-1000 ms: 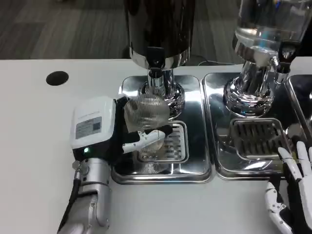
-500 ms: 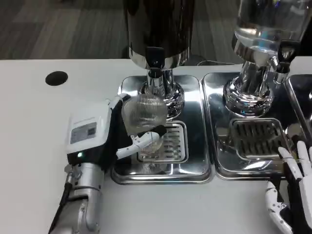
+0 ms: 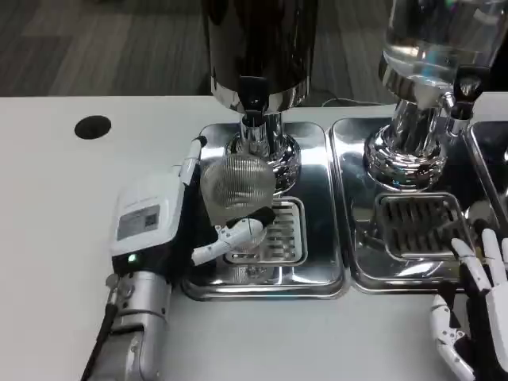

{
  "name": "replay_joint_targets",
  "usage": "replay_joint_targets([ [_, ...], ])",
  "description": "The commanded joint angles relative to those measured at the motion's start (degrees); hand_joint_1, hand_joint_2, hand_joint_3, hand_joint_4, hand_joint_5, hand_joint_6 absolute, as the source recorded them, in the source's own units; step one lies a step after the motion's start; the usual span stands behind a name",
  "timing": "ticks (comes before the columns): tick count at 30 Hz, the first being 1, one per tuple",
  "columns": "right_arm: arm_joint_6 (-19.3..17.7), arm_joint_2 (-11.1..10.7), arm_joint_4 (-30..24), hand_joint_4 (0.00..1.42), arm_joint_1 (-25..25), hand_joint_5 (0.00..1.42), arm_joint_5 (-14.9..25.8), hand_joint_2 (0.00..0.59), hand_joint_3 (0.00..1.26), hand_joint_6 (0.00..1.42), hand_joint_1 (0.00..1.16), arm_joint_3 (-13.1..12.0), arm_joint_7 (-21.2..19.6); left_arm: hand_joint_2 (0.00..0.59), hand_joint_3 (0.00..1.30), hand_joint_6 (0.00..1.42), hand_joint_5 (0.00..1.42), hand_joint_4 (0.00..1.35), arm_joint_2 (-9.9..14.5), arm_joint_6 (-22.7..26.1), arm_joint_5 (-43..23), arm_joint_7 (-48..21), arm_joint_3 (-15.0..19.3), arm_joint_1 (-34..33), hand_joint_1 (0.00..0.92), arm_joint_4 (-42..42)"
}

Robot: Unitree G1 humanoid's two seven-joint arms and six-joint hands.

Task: Grasp the cup under the faucet to collect the drink, then remove the cup.

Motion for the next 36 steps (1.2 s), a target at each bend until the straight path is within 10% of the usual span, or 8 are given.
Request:
replay_joint_targets([
  [1,-0.6,0.2,0.6,0.00,-0.6,0.00,-0.1,0.528,0.19,0.01,0.00,0.4,0.1,0.017,0.04,0.29,0.25,0.00,1.0,-0.4,0.1,-0.5,0.7,1.9,0.000,-3.6],
  [19,-0.6,0.0,-1.2,0.00,-0.8,0.00,-0.9,0.528,0.19,0.02,0.00,0.7,0.1,0.019,0.16,0.32,0.31,0.13,2.6,-0.6,1.8,-1.3,7.0,9.7,0.000,-25.8],
  [36,-2.4,-0.1,-1.9,0.00,1.3,0.00,-0.1,0.528,0.19,0.08,0.00,-0.4,-0.5,0.043,0.25,0.39,0.38,0.20,1.5,1.9,9.3,-15.5,4.0,0.3,0.000,-31.3],
])
